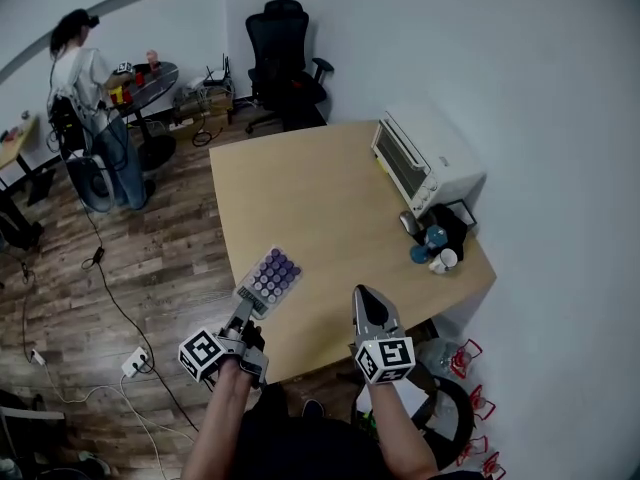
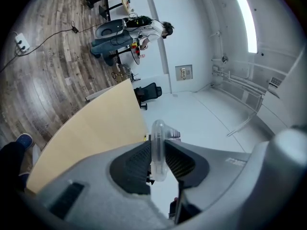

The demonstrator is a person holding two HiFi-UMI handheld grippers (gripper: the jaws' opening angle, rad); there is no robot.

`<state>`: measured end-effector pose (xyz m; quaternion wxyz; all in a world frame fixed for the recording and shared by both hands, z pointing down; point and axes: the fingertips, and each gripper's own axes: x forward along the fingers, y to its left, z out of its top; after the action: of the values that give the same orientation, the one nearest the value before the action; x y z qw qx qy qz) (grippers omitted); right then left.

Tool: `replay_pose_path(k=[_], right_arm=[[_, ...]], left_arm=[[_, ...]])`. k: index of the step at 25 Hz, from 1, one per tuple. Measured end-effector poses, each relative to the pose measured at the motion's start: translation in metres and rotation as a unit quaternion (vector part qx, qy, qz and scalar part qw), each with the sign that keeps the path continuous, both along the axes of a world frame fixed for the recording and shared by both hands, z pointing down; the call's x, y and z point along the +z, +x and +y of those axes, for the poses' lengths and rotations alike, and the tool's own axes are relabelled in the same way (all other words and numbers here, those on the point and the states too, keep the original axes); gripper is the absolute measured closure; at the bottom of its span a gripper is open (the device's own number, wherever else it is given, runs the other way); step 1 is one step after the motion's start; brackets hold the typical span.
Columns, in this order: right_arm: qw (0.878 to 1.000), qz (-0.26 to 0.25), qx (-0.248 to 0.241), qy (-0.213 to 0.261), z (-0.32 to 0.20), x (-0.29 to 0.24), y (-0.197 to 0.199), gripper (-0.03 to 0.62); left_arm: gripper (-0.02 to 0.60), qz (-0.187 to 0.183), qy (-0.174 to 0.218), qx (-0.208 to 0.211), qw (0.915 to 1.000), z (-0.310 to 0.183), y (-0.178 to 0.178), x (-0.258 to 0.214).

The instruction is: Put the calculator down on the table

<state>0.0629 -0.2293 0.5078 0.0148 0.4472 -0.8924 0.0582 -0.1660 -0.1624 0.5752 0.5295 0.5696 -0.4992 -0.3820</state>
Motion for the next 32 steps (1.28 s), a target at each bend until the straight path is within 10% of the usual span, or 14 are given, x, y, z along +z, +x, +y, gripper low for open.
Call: replay_pose_path(k=[21,32], right_arm=[[0.998,-0.016,0.055,-0.009,-0.085,0.005,-0.003,0.585],[0.995,-0.041,0.078,-0.037,-0.102,0.018,0.021,0.585]], left_arm=[[0.492,-0.047,-0.062,0.094,0.9925,-0.114,-0.008,0.047],[0.491,-0.08,-0.153,0.192,0.966,-0.145,0.041,0.15]])
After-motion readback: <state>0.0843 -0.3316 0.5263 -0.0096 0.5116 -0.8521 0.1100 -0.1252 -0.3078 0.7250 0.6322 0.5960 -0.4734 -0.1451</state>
